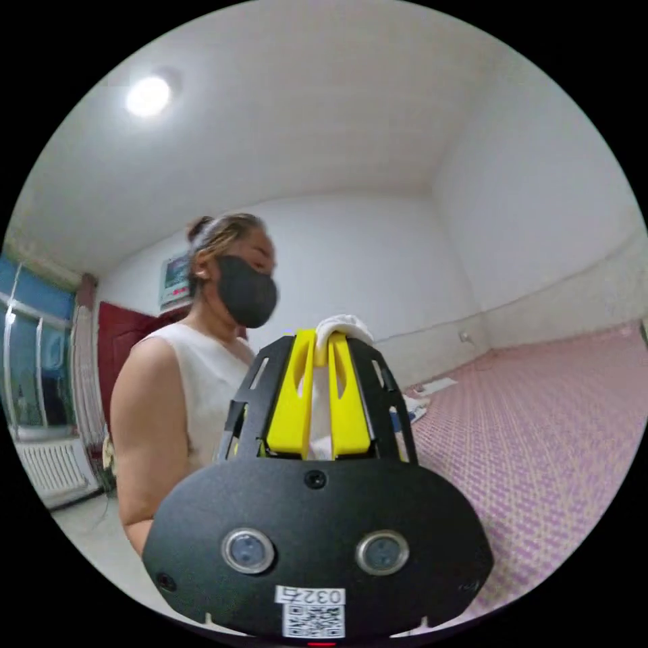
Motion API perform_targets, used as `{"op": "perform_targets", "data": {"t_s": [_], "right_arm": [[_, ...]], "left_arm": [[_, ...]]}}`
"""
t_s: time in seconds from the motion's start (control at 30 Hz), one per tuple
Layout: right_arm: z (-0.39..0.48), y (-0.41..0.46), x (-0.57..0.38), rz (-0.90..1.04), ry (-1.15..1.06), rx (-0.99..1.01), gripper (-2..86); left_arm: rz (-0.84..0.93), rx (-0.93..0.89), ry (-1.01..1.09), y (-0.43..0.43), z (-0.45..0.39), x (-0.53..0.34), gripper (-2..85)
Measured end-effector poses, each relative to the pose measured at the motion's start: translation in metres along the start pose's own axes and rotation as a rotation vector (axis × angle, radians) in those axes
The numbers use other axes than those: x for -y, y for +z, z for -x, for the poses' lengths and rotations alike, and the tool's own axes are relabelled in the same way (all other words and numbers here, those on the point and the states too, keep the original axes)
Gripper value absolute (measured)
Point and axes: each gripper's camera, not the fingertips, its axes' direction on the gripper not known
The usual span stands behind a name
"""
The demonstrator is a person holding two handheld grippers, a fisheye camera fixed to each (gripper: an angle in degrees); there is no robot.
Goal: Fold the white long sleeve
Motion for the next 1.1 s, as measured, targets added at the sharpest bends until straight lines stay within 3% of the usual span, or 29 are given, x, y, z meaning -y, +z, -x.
{"op": "perform_targets", "data": {"t_s": [0.1,0.13,0.17,0.23,0.33,0.47,0.57,0.7,0.8,0.9,1.0,1.1], "right_arm": [[-0.076,0.01,-0.024,0.011,0.344,-0.177,3.7],[-0.119,0.012,-0.046,0.032,0.556,-0.277,3.4],[-0.161,0.01,-0.071,0.016,0.762,-0.35,3.0],[-0.211,0.009,-0.091,-0.031,0.914,-0.379,2.5],[-0.248,0.039,-0.019,0.008,0.809,-0.484,2.1],[-0.157,0.093,0.198,-0.082,0.195,-0.576,2.7],[-0.077,0.118,0.282,-0.135,-0.072,-0.574,3.0],[-0.023,0.142,0.302,-0.112,-0.181,-0.583,3.1],[-0.01,0.146,0.262,-0.087,-0.163,-0.607,3.1],[-0.033,0.138,0.186,-0.017,-0.003,-0.63,3.2],[-0.078,0.125,0.073,0.092,0.292,-0.691,3.2],[-0.118,0.112,-0.065,0.188,0.701,-0.786,3.3]], "left_arm": [[-0.08,0.059,-0.313,-0.041,0.112,-0.029,-0.4],[-0.143,0.084,-0.489,-0.068,0.17,-0.05,-0.6],[-0.279,0.128,-0.686,-0.097,0.222,-0.076,-0.8],[-0.495,0.211,-0.915,-0.127,0.281,-0.101,-1.0],[-0.235,0.311,-0.759,-0.072,0.331,0.021,-1.0],[-0.214,0.071,-0.268,0.045,0.276,0.225,-0.9],[-0.183,-0.067,0.061,0.089,0.199,0.305,-0.9],[-0.104,0.049,0.254,0.098,0.136,0.309,-0.9],[0.025,0.047,0.261,0.079,0.137,0.257,-0.8],[0.181,0.095,0.125,0.037,0.173,0.158,-0.9],[0.359,0.279,-0.187,-0.022,0.231,0.015,-0.9],[0.506,0.504,-0.687,-0.086,0.288,-0.169,-1.2]]}}
